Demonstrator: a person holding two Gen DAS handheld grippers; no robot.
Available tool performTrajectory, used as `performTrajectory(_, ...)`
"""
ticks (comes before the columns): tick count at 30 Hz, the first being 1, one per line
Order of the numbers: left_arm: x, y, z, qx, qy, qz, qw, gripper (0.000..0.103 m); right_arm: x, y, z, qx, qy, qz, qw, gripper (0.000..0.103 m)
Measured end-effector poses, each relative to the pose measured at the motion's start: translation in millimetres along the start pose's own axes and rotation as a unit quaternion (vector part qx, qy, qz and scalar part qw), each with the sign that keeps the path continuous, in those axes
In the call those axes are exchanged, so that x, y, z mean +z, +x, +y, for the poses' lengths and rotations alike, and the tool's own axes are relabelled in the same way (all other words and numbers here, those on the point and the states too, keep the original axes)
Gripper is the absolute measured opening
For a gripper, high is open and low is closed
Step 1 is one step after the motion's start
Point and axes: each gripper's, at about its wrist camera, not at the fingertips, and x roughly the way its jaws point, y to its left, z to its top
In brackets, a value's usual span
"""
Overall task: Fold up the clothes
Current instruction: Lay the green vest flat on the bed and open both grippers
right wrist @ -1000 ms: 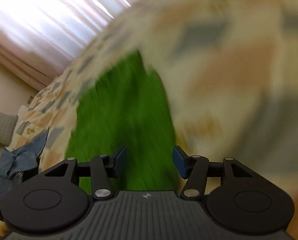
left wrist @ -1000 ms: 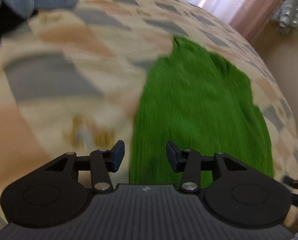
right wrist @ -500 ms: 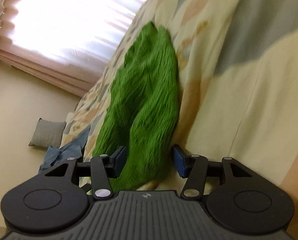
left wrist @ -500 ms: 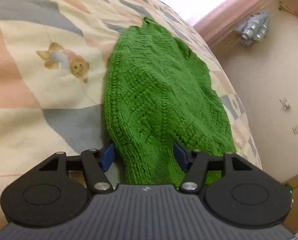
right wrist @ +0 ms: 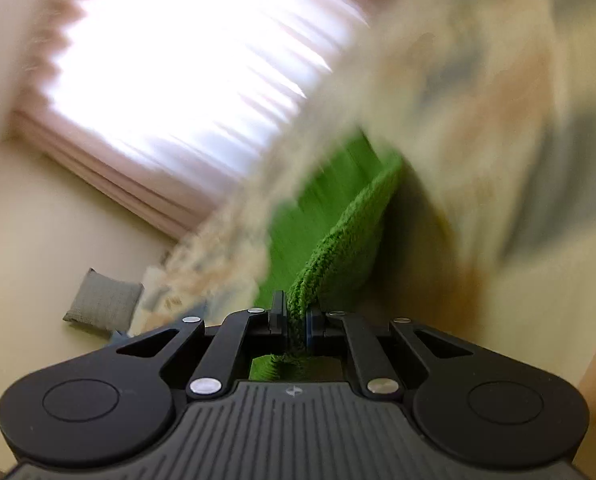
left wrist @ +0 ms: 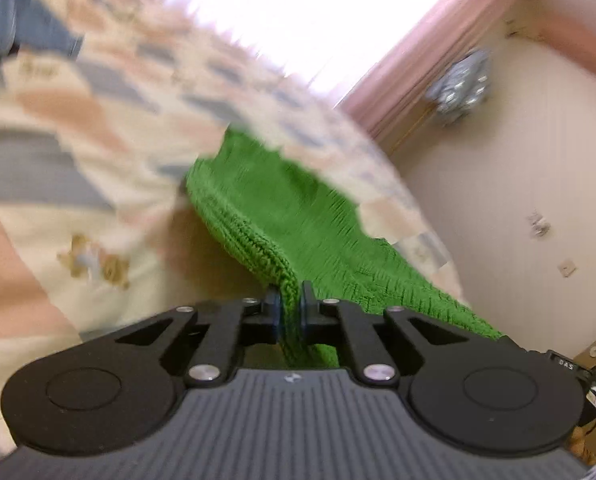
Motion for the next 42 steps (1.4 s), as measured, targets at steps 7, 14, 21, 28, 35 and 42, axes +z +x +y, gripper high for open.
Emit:
performTrajectory(7,-95.2,-7.7,8.8,0.066,0.021,0.061,0.9958,0.006,-17.6,-60.2,19.6,-0.037,-0.052,-0.045,0.997,0.008)
performTrajectory(14,-140.7,-26.4,24.5,0.125,0.024,0.085,0.9883,0.006,-86.9,-53.9,-57.2,-0.127,0.003,-0.006,0.992,0.021)
performTrajectory(21,-118.3,-31.0,-27.3,0.117,0.120,0.030,0.9853,0.021,-71.3,-70.0,2.9,-0.108,-0.145,-0.072,0.981,0.022)
performTrajectory(28,-146.3,39.7,-23.0,0.180,0.163,0.106,0.9642,0.022,-85.6,-8.7,-7.0,-0.158,-0.190,0.009,0.969,0.013)
performTrajectory(35,-144.7,3.6,-37.8,0.197,0.163,0.090,0.9625,0.021,-98.1,-30.1,-23.6,-0.208,-0.167,0.045,0.963,0.013)
performTrajectory(42,-151.6,35.5,-77.3,0.176,0.209,0.097,0.9570,0.046,-106.0,-33.2,2.0,-0.210,-0.212,0.006,0.954,0.035)
